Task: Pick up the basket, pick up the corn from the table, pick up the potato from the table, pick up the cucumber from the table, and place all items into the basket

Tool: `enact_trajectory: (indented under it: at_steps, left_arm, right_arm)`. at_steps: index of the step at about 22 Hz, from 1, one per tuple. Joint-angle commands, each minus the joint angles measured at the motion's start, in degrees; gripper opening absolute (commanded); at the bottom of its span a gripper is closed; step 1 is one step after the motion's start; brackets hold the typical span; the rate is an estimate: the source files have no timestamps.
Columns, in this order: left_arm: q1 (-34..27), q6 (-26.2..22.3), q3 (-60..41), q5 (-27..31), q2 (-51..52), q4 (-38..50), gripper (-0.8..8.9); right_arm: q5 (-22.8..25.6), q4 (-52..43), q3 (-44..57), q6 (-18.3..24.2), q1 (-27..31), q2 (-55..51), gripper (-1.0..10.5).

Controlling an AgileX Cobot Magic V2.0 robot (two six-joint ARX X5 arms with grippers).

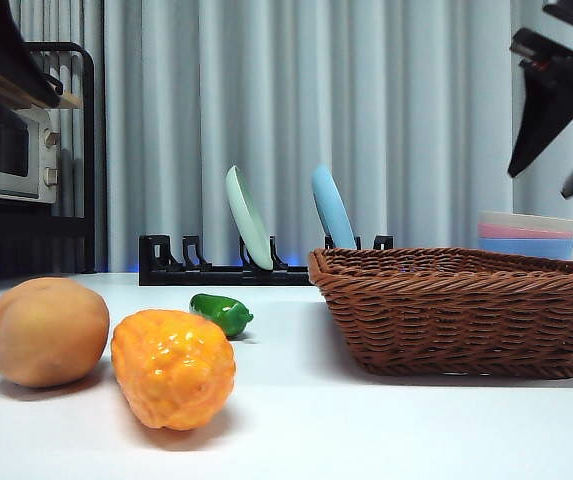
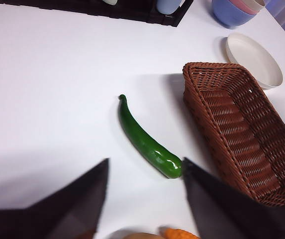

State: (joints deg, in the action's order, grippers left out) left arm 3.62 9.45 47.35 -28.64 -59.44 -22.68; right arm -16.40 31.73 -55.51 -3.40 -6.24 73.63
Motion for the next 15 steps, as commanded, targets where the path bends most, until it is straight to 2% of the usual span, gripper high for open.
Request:
enact_trajectory:
  at_steps: [1, 4, 7, 9, 12, 15]
  left_arm:
    - [0.2, -0.7, 0.0, 0.0, -0.2, 0.4, 3.64]
    - [0.2, -0.7, 0.0, 0.0, -0.2, 0.3, 3.64]
    - [0.2, -0.6, 0.0, 0.0, -0.3, 0.3, 3.64]
    - [0.2, -0.5, 0.0, 0.0, -0.5, 0.3, 3.64]
    - [0.3, -0.4, 0.0, 0.0, -0.5, 0.3, 3.64]
    - [1.7, -0.2, 0.3, 0.0, -2.0, 0.7, 3.64]
  right_arm:
    - [0.3, -1.3, -0.1, 0.5, 0.2, 2.7, 4.4]
    - [0.2, -3.5, -0.2, 0.2, 0.3, 6.7, 4.3]
    - [-0.2, -5.2, -0.2, -0.2, 0.3, 13.2, 3.1]
    - [-0.7, -6.0, -0.2, -1.0, 0.3, 16.9, 2.8]
    - [-6.0, -5.9, -0.2, -1.5, 0.6, 18.6, -0.2]
    - [-6.1, -5.8, -0.9, -3.7, 0.7, 17.4, -0.1]
